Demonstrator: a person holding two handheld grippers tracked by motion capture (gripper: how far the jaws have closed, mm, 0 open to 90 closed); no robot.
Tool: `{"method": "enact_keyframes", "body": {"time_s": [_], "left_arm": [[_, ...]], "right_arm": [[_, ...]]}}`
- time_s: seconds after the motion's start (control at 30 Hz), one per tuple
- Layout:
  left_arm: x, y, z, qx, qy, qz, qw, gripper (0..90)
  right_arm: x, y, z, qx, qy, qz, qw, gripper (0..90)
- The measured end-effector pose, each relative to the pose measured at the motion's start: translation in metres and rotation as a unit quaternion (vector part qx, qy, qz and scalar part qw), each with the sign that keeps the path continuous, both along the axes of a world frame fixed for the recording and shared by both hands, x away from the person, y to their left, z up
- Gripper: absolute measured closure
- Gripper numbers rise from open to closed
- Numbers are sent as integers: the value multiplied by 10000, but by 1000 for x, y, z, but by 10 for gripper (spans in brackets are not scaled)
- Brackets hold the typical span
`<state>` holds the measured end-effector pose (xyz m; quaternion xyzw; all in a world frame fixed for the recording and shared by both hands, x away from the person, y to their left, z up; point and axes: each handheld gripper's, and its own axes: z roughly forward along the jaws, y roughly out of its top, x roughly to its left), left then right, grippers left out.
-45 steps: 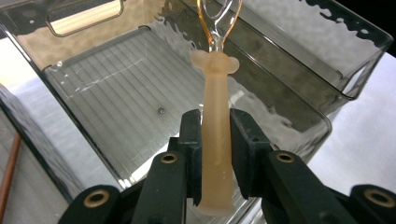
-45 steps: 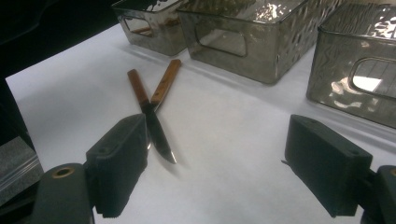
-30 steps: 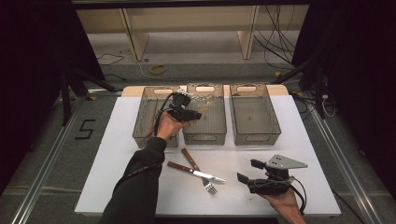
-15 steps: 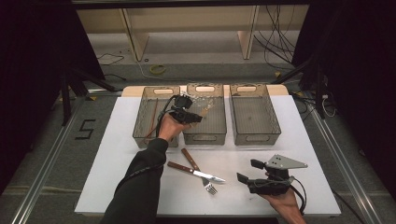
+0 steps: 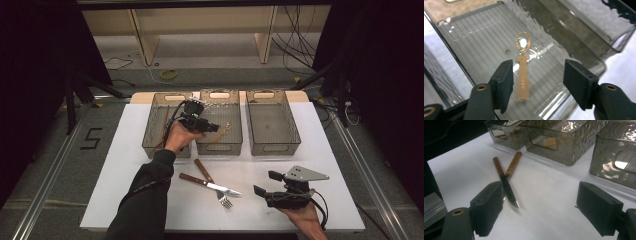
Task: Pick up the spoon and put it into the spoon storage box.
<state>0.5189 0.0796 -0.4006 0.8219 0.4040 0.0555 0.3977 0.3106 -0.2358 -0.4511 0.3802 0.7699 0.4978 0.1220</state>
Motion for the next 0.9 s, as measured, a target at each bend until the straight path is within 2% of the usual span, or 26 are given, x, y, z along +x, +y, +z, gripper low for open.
{"method": "enact_keyframes", "body": {"time_s": [0.2,0.5,0.77,0.9], "left_arm": [[-14,8,11,-51,-149,-232,9996,338],[-44,22,19,85,-363,-703,9968,304],[-69,33,12,263,-394,-1042,9934,284],[-77,38,6,333,-408,-1122,9923,274]], "right_arm": [[0,0,0,-2,-7,-4,10000,222],[0,1,0,-2,-5,-5,10000,222],[0,1,0,5,0,-5,10000,222],[0,1,0,7,4,-12,10000,222]]}}
